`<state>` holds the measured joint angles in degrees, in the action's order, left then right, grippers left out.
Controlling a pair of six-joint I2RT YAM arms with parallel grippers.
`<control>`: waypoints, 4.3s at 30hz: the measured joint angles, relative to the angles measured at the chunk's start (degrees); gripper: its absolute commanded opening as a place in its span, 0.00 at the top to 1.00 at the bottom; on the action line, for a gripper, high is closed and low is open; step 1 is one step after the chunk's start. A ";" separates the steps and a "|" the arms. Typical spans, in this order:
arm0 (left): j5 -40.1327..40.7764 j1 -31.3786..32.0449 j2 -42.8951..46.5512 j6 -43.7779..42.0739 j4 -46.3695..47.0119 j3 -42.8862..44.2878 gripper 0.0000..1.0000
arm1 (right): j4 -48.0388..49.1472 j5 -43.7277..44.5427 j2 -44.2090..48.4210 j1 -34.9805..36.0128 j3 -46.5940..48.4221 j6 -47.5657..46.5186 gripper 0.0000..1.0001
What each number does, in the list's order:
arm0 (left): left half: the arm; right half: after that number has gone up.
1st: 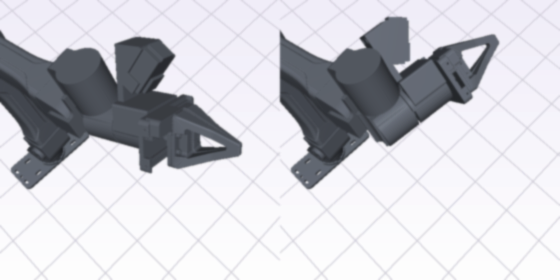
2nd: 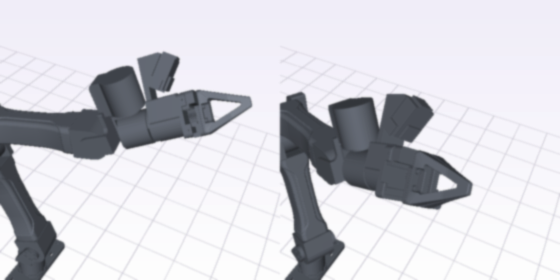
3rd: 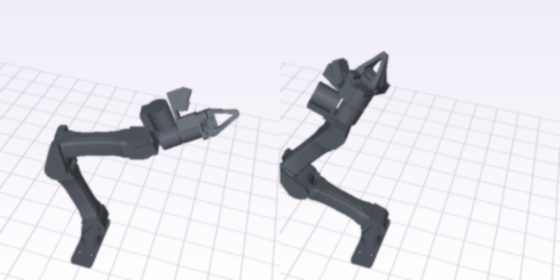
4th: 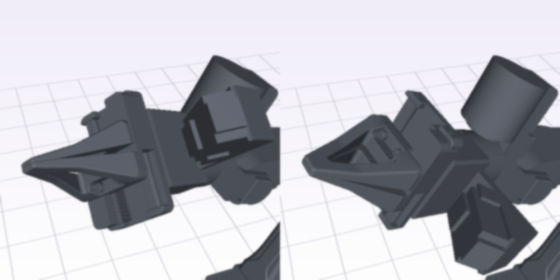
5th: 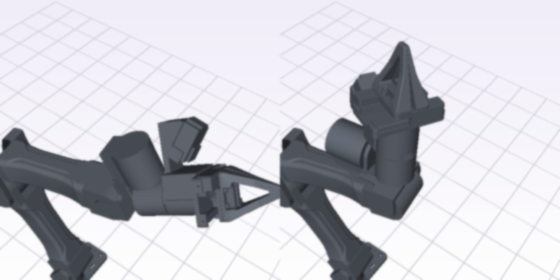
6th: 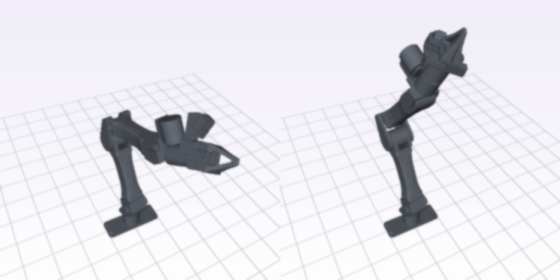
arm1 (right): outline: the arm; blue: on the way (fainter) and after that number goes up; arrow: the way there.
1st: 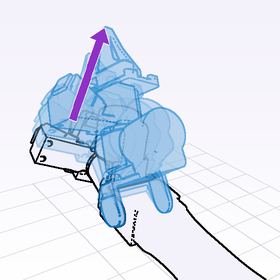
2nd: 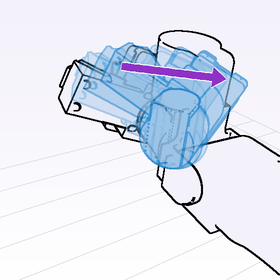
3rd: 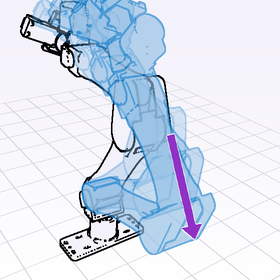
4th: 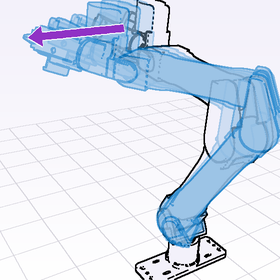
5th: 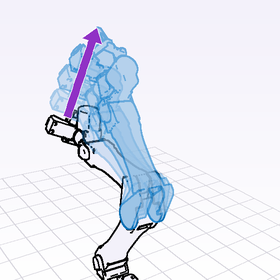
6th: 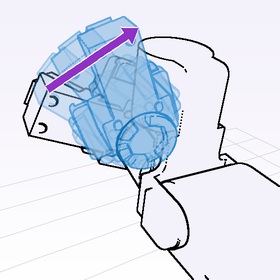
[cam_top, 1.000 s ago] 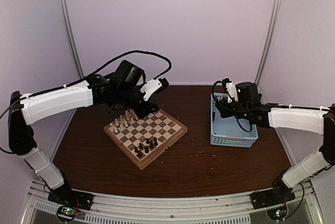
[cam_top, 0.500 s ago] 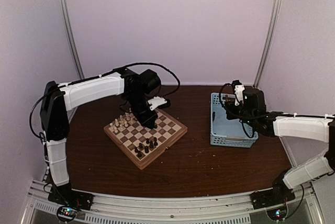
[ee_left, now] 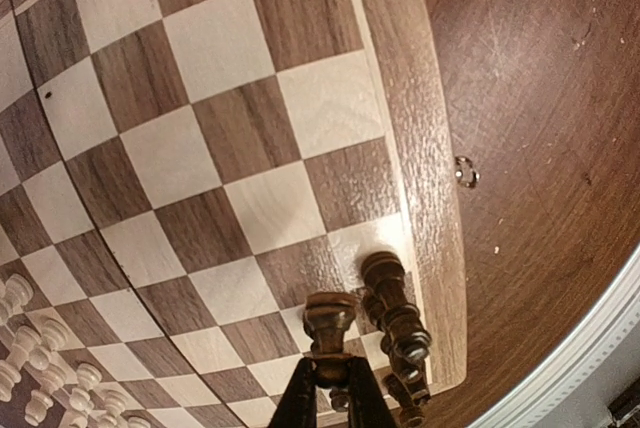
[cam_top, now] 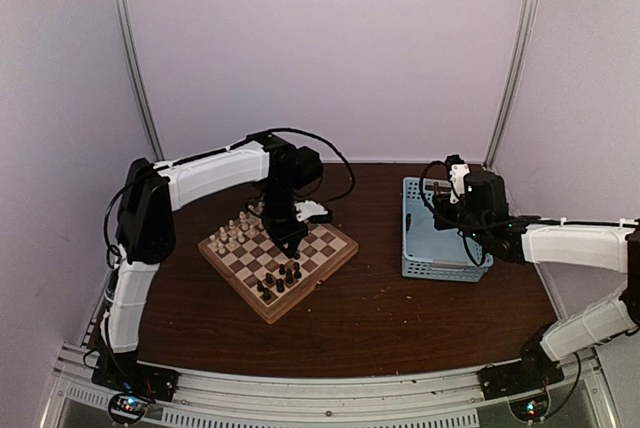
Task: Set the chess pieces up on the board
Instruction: Place the chess piece on the chessboard.
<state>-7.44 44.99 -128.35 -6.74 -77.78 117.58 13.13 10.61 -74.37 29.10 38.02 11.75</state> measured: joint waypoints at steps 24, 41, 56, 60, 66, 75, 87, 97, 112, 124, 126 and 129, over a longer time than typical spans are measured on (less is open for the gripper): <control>5.05 0.00 -8.07 -1.77 -7.56 8.87 0.92 | -0.20 0.00 0.00 0.00 0.00 0.00 0.90; 3.98 0.00 -9.31 -1.77 -10.23 9.64 0.92 | -1.77 0.09 -0.33 0.00 0.35 -0.02 0.89; 3.54 0.00 -10.62 -1.70 -10.88 11.45 0.82 | -3.17 0.20 -0.98 0.00 1.16 -0.02 0.89; 3.50 0.02 -10.62 -1.73 -10.91 11.45 0.77 | -3.28 0.20 -1.14 0.00 1.18 -0.02 0.89; 3.56 0.11 -10.62 -1.70 -10.91 11.50 0.78 | -3.54 0.17 -1.68 0.00 1.51 -0.04 0.89; 3.58 0.11 -10.43 -0.63 -10.80 12.46 0.75 | -3.67 0.20 -1.92 0.00 2.21 -0.04 0.89; 5.70 0.11 0.28 3.89 -8.87 11.74 0.74 | -3.08 -1.68 -1.92 0.00 2.16 -0.61 0.89; 15.10 0.00 22.18 12.20 11.50 -5.84 0.84 | 7.19 -16.81 2.40 0.00 -3.76 -2.84 0.86; 6.25 -1.22 47.43 25.27 53.07 -42.32 0.06 | 10.58 -34.45 -3.37 4.00 2.16 -2.82 0.86; -22.32 -3.19 36.92 37.07 68.50 -41.70 0.37 | 6.25 -38.69 -6.49 11.39 9.81 -3.02 0.86; -24.87 -3.19 36.06 38.71 70.03 -41.68 0.40 | 5.38 -39.10 -6.97 12.37 10.34 -3.06 0.86; -28.17 -3.17 34.71 41.05 72.17 -40.74 0.48 | 4.09 -39.32 -7.48 13.42 10.93 -3.48 0.86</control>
<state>-35.62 41.82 -93.65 34.30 -5.61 76.84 17.21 -28.71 -81.84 42.52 48.95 8.27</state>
